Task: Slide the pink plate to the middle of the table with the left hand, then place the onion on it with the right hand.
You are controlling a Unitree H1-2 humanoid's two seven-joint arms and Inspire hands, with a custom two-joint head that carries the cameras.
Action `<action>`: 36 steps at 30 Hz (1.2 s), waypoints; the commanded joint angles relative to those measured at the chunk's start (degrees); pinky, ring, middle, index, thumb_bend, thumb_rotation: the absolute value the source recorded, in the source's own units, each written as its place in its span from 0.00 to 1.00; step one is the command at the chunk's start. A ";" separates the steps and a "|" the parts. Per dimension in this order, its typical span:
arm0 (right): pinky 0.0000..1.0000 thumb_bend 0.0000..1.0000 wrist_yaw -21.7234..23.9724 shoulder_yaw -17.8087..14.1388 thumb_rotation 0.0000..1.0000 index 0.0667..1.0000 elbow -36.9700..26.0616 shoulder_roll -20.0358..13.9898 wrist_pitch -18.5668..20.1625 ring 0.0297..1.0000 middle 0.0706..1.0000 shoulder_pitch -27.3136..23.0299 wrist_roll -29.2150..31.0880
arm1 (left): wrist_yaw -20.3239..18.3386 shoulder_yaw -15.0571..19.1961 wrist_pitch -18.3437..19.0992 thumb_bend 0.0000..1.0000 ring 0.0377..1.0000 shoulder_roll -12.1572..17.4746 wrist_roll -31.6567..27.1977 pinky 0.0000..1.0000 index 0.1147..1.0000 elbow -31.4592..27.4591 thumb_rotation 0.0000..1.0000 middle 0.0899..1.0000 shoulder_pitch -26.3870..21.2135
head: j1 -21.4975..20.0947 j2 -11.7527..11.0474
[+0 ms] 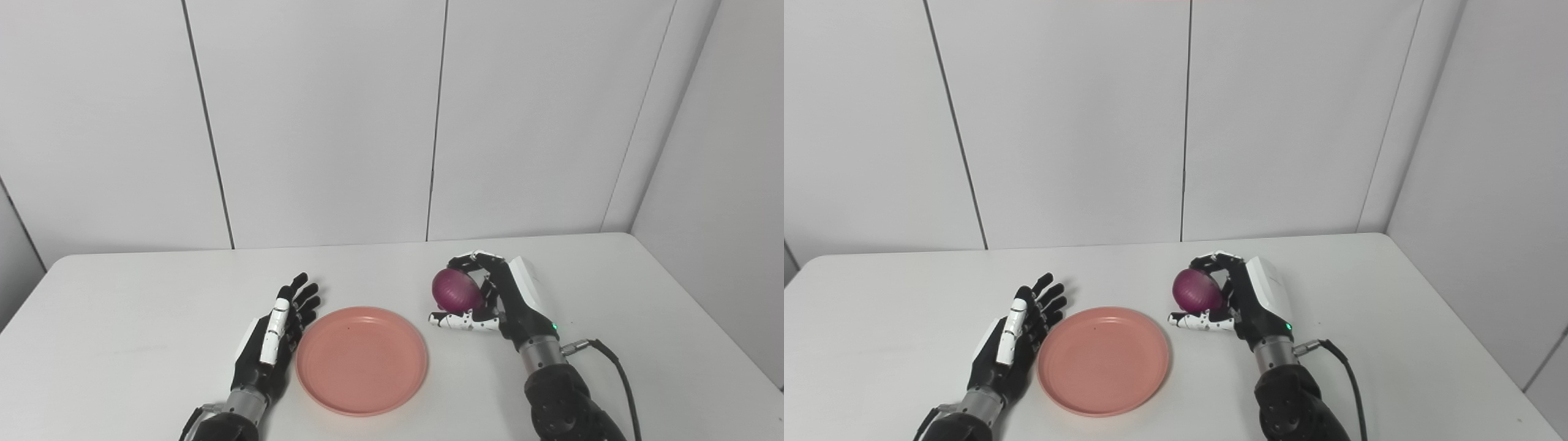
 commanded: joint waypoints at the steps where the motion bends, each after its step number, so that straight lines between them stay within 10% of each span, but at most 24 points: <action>1: 0.20 0.52 0.37 0.55 0.00 0.46 -0.37 0.51 -3.87 0.26 0.40 -3.29 0.22 | 0.63 -0.44 -0.71 0.62 0.93 -1.06 0.56 0.97 0.93 -1.12 1.00 0.93 -1.17 | 0.72 0.07; 10: 0.12 0.52 1.01 4.87 0.00 0.45 4.10 2.79 -6.24 0.16 0.43 -5.29 -2.46 | 1.02 -0.95 -1.12 0.61 0.94 -1.70 1.21 0.97 0.93 -1.33 1.00 0.94 -1.12 | 2.80 -0.26; 36: 0.31 0.51 -0.08 12.02 0.00 0.49 16.62 4.34 -15.61 0.35 0.37 -8.13 -8.74 | 0.80 -1.27 -2.12 0.61 0.94 -1.74 1.93 0.96 0.94 -0.78 1.00 0.94 -1.32 | 3.34 -0.26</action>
